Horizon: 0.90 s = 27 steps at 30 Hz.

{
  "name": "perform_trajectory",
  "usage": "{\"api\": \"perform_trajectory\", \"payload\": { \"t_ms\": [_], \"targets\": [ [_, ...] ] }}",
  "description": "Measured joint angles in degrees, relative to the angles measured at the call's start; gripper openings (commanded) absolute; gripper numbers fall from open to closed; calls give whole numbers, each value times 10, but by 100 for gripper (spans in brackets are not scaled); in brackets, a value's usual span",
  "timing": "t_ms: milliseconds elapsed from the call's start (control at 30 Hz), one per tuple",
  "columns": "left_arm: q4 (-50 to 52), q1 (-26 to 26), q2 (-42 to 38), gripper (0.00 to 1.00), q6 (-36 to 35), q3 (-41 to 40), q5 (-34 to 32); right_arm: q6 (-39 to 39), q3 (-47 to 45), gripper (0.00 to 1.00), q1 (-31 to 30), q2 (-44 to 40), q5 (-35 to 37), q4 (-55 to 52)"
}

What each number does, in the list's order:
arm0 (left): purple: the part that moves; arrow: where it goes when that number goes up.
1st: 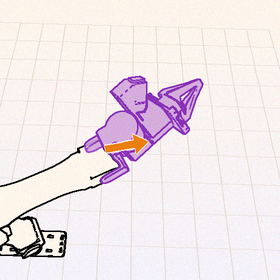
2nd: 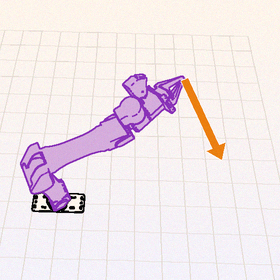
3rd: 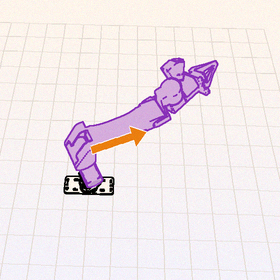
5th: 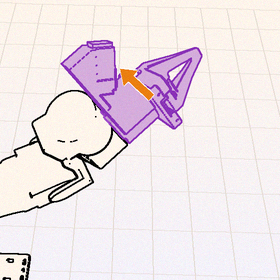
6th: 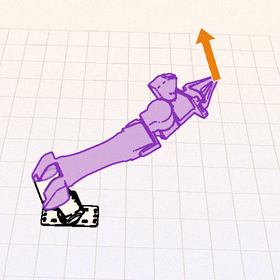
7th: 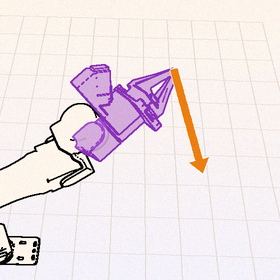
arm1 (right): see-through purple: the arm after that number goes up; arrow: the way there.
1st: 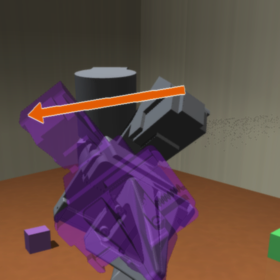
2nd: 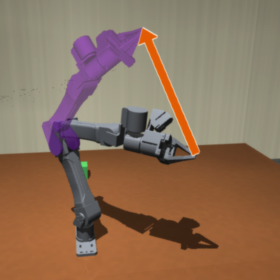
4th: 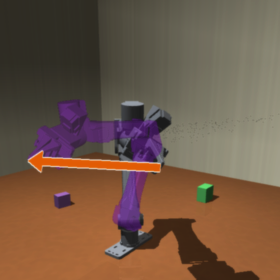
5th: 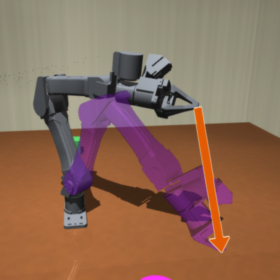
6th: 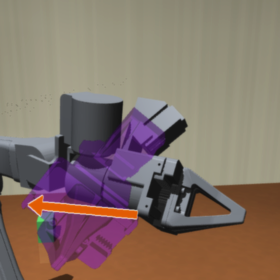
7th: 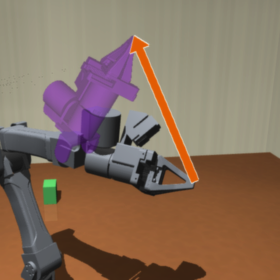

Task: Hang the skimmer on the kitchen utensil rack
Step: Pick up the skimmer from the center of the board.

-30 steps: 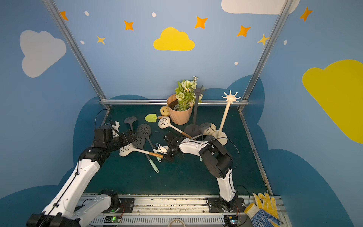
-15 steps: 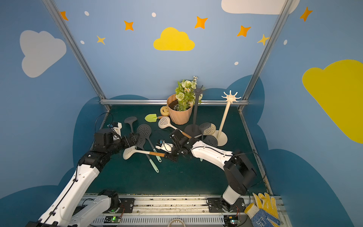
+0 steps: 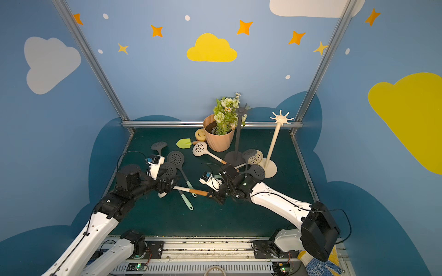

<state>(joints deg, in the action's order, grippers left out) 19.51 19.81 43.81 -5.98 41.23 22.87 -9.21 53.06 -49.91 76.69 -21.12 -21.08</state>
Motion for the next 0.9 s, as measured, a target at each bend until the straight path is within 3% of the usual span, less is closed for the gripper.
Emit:
{"api": "perform_trajectory", "payload": {
  "t_ms": [233, 467, 900],
  "targets": [
    [3, 47, -1, 92, -157, -36, -26, 35, 17, 10, 14, 4, -11, -19],
    [19, 111, 29, 91, -288, -46, -119, 63, 49, 10, 21, 13, -27, -33],
    [-28, 181, 112, 86, -371, -60, -226, 95, 58, 10, 24, 18, -45, -32]
  ]
}}
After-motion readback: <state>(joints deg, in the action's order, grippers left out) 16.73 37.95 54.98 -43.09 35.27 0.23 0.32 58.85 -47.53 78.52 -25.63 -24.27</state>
